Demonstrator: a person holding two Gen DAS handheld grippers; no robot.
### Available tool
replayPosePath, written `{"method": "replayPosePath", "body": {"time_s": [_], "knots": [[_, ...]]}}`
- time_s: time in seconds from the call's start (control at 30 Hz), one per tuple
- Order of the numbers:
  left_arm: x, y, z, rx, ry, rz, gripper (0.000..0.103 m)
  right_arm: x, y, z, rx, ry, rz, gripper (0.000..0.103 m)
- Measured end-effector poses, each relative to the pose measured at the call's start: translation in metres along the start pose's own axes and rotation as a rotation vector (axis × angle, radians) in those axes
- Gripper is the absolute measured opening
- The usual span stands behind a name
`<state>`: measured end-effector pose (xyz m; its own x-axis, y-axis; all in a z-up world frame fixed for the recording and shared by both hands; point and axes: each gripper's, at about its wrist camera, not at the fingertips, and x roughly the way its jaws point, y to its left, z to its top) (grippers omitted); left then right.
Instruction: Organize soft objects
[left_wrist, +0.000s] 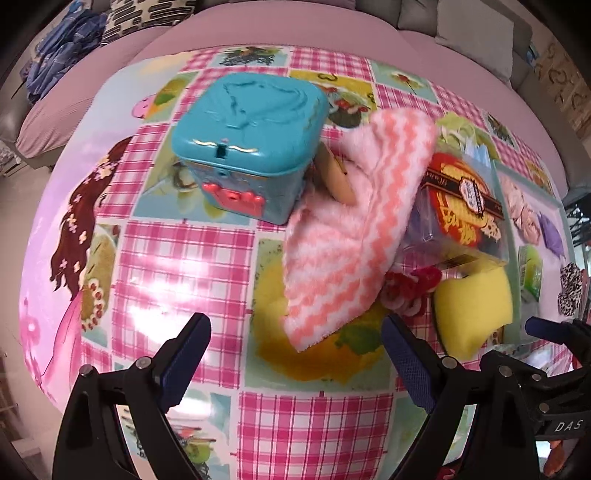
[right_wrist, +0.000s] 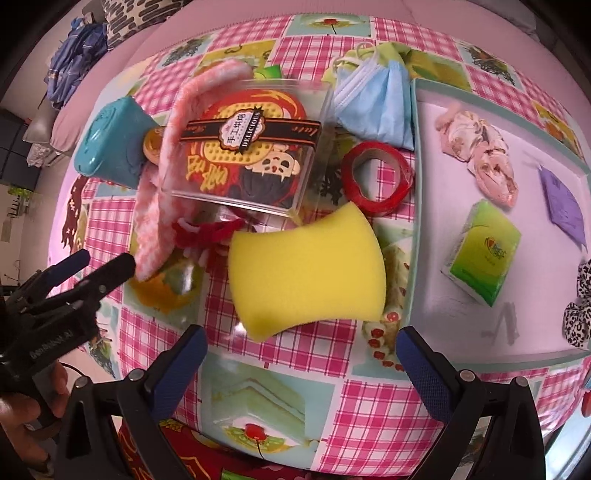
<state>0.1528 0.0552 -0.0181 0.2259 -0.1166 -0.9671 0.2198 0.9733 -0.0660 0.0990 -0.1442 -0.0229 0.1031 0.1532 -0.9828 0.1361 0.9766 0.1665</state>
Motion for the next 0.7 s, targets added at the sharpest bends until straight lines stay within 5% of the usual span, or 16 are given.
{"method": "replayPosePath", "body": {"time_s": [0.2, 0.7], "knots": [[0.011, -0.015, 0.003, 0.071, -0.002, 0.03, 0.092, 0.014, 0.007, 0.007, -0.017, 0.031, -0.007, 0.101], [0.04, -0.026, 0.028, 0.116, 0.0, -0.015, 0.057, 0.048, -0.004, 0.032, -0.014, 0.081, -0.024, 0.101]]}}
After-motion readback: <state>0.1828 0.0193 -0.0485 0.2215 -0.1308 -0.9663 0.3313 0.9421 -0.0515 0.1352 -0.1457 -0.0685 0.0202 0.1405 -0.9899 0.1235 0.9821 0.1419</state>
